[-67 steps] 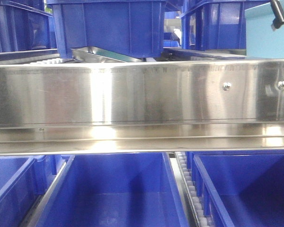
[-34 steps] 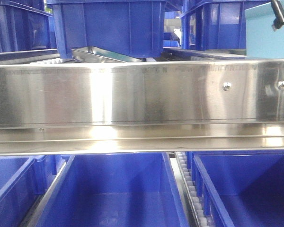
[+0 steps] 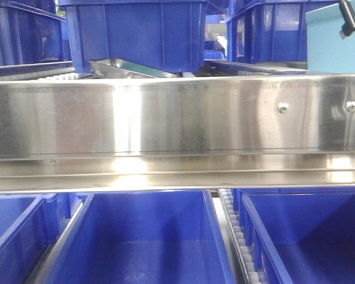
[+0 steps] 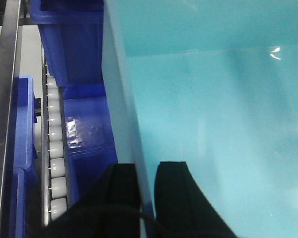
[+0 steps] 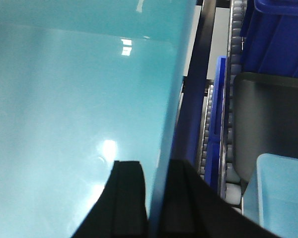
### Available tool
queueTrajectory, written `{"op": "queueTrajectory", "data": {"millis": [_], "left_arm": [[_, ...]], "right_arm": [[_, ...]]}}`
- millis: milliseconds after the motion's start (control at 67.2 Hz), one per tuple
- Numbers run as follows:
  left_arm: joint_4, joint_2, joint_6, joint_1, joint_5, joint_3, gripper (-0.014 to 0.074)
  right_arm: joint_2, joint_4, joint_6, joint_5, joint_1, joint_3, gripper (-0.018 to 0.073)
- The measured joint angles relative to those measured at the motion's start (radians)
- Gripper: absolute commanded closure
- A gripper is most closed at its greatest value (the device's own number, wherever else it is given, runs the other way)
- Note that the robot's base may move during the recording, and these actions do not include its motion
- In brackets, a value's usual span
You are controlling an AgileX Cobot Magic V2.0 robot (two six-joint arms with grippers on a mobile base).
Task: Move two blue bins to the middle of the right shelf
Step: 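Lift the teal bin with both grippers up off the shelf, then hold the teal bin in both grippers while driving away from the shelf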
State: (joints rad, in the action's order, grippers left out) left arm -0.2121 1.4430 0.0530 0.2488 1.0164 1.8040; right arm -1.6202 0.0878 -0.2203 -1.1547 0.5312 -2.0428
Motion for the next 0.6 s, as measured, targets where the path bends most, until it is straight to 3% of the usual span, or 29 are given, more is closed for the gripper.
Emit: {"op": "queueTrajectory", "data": {"millis": [595], "left_arm": [[0.006, 0.000, 0.000, 0.000, -0.015, 0.001, 0.0707]], "right_arm": [[-0.001, 0.018, 0.002, 0.126, -0.004, 0.000, 0.0712]]}}
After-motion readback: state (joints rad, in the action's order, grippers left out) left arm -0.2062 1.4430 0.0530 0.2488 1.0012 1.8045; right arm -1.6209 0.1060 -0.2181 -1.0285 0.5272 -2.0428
